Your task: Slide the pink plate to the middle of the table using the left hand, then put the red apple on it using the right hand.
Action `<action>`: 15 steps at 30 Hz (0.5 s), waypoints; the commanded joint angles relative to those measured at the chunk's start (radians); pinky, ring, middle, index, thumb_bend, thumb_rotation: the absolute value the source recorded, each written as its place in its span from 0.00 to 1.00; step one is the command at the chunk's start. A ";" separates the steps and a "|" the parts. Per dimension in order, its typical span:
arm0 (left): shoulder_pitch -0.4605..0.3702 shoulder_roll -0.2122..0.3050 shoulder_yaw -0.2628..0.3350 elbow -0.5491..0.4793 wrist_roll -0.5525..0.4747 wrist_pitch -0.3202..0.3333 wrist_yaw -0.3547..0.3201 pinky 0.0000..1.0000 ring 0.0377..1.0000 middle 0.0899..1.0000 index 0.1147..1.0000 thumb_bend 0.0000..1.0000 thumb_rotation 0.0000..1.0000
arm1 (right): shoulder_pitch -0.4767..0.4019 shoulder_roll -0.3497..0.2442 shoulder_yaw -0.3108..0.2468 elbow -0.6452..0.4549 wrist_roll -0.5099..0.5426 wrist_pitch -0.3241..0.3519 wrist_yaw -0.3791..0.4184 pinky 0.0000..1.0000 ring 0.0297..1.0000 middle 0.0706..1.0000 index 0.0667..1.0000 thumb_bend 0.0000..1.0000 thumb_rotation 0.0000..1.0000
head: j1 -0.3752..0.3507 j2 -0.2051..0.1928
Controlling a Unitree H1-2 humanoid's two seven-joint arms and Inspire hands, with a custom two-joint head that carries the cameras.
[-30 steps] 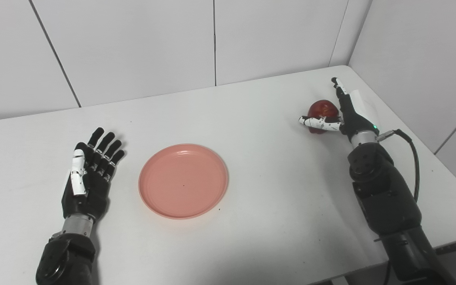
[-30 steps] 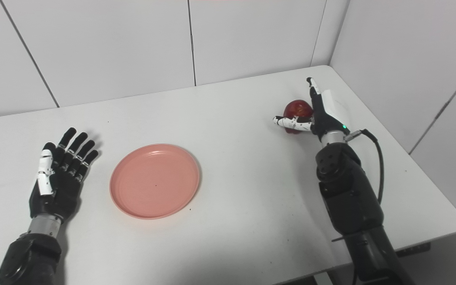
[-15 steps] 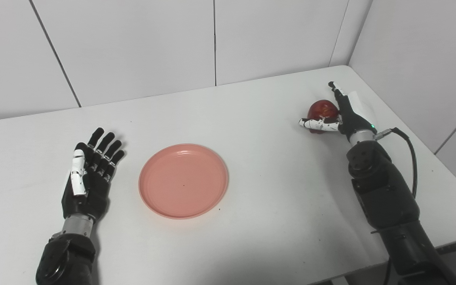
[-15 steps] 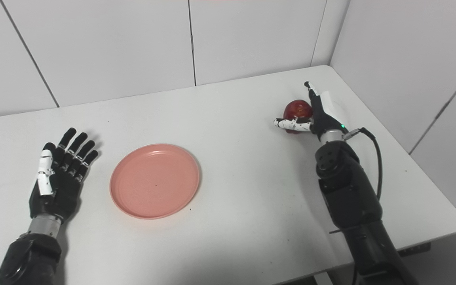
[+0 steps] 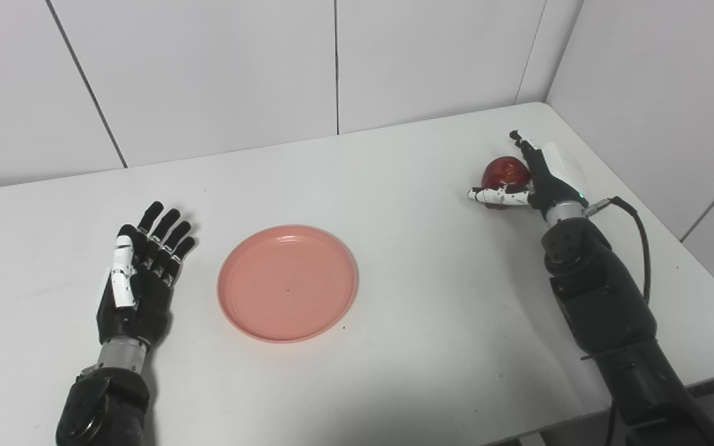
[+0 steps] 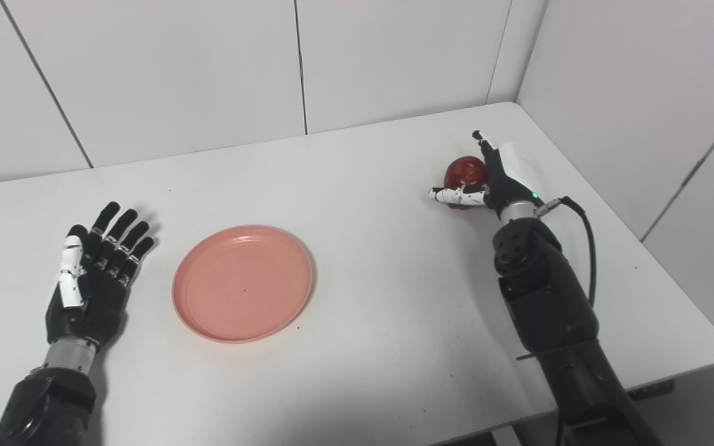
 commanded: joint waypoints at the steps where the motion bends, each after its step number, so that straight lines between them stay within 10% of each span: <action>1: 0.023 -0.002 -0.003 0.014 0.009 0.050 0.020 0.90 0.88 0.88 0.86 0.35 1.00 | -0.043 -0.031 -0.016 -0.012 0.012 -0.017 -0.023 0.76 0.85 0.88 0.88 0.98 0.30 | 0.001 0.000; 15: 0.023 -0.001 -0.005 0.016 0.012 0.050 0.022 0.89 0.87 0.88 0.86 0.36 1.00 | -0.044 -0.031 -0.017 0.044 0.047 -0.119 -0.115 0.51 0.57 0.61 0.62 0.77 0.12 | 0.004 0.003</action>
